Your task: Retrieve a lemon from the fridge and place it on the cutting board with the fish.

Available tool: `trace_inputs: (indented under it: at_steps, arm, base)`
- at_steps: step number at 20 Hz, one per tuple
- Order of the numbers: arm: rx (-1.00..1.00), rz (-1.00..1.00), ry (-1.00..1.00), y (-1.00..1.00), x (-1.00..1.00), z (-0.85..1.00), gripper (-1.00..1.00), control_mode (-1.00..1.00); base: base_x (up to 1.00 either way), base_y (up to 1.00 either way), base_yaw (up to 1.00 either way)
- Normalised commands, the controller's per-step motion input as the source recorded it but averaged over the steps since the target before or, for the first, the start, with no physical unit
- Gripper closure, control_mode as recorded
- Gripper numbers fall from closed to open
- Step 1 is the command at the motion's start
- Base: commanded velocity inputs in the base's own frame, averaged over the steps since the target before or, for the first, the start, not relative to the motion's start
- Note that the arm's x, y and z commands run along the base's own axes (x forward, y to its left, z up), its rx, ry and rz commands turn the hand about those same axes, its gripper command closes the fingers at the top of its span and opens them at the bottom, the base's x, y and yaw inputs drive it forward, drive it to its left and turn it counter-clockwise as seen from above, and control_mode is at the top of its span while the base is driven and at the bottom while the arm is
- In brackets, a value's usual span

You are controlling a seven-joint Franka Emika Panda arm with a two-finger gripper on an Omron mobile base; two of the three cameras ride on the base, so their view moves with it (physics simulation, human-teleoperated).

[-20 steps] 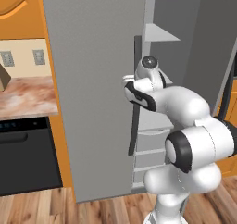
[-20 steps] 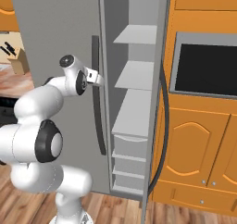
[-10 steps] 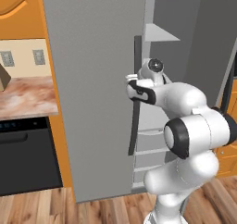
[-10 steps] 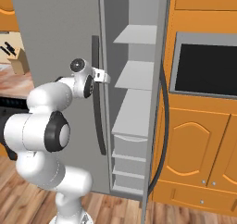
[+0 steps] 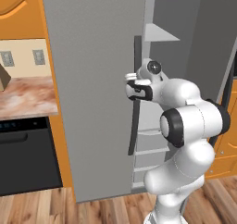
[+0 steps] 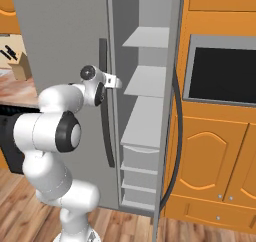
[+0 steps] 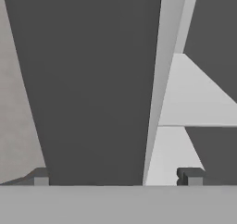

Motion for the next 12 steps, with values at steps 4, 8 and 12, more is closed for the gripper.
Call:
trace_inputs:
  at_steps: [4,8,12]
  arm:
    - [0.00,0.00,-0.04,0.16,0.42,0.00,-1.00,-1.00]
    - [0.00,0.00,0.00,0.11,0.36,0.00,-1.00,-1.00]
    - [-0.02,0.00,0.04,0.06,0.33,0.07,1.00,-1.00]
  base:
    - [0.00,0.00,0.00]
    - [0.00,0.00,0.00]
    - [0.00,0.00,0.00]
